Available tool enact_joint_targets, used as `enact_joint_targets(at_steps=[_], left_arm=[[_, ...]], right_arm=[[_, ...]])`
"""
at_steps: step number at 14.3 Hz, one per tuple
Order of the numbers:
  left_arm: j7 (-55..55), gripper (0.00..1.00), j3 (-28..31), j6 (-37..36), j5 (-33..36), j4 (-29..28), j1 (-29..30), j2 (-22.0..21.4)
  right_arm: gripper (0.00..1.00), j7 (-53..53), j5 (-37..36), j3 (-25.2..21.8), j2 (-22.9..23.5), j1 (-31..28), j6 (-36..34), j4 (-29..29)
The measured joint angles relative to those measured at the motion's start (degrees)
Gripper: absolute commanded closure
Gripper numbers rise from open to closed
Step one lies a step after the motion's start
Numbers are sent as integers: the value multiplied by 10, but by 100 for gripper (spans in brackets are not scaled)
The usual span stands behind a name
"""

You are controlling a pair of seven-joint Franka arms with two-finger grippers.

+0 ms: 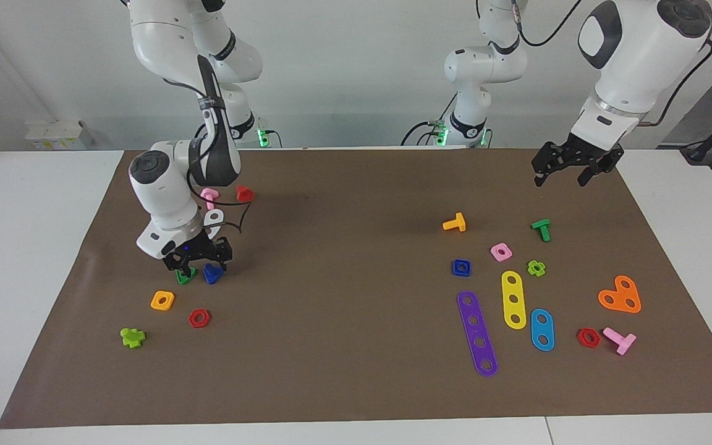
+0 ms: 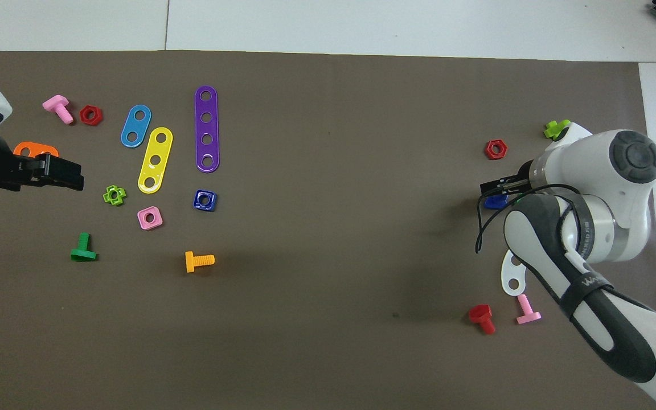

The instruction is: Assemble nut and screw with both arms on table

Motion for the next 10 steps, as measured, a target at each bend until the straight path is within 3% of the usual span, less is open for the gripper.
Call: enact_joint_targets(at_steps=[3, 10], left_arm=[[0, 0, 0, 0, 0, 0, 0, 0], [0, 0, 0, 0, 0, 0, 0, 0]], right_arm=[[60, -18, 0, 0, 0, 0, 3, -8], [67, -21, 0, 0, 0, 0, 6, -14]])
